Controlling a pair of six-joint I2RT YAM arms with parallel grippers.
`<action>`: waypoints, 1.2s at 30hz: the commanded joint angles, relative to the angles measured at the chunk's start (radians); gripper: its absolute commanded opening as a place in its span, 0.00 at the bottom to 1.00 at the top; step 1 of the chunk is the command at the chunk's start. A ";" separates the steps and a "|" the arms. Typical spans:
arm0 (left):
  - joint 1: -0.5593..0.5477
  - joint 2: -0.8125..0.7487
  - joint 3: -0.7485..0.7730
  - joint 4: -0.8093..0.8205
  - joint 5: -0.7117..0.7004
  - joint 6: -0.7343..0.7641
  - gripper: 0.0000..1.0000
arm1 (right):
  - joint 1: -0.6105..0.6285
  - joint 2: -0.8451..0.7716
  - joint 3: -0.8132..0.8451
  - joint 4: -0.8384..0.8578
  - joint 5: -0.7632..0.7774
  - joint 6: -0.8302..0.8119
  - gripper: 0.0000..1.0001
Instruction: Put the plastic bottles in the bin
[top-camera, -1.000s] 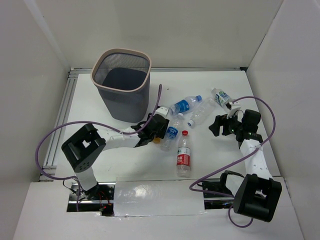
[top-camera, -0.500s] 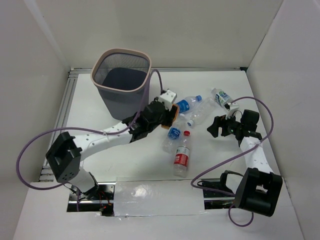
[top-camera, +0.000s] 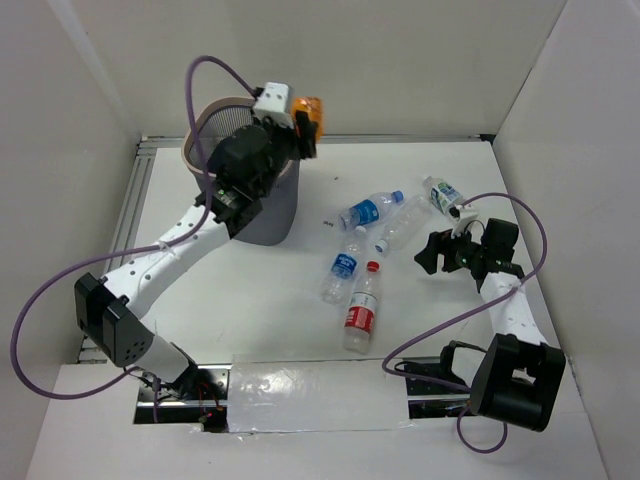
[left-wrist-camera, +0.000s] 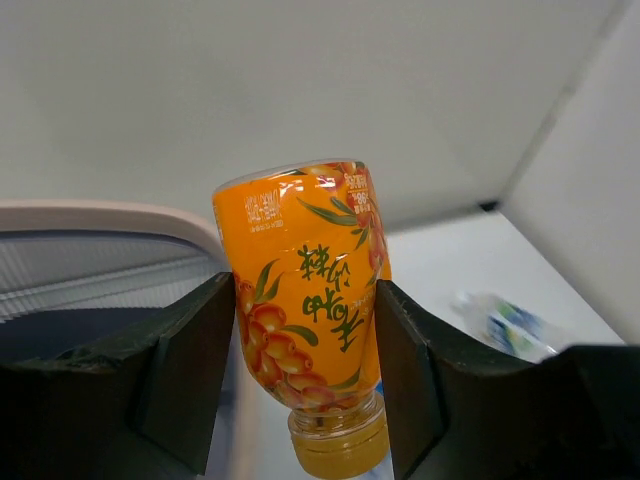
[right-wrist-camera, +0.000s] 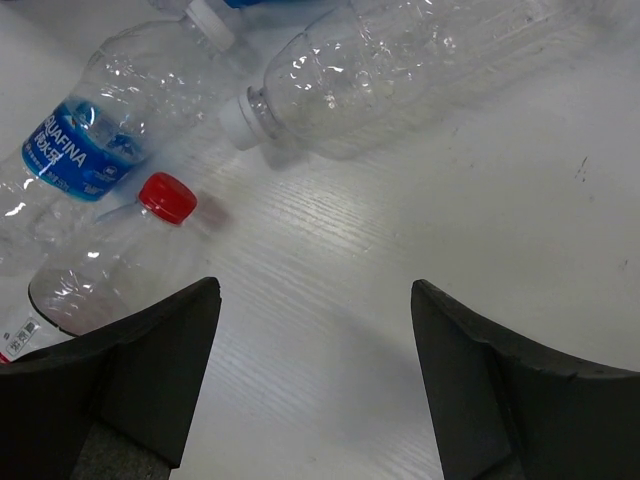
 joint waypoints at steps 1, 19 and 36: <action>0.097 -0.007 0.055 0.086 -0.053 -0.015 0.25 | -0.006 0.021 0.052 0.013 0.005 0.003 0.83; 0.287 -0.039 0.032 -0.070 -0.038 -0.006 0.99 | 0.233 0.320 0.405 0.068 0.340 0.434 0.82; -0.273 -0.285 -0.308 -0.230 0.191 0.134 0.99 | 0.305 0.548 0.497 0.021 0.605 0.732 0.94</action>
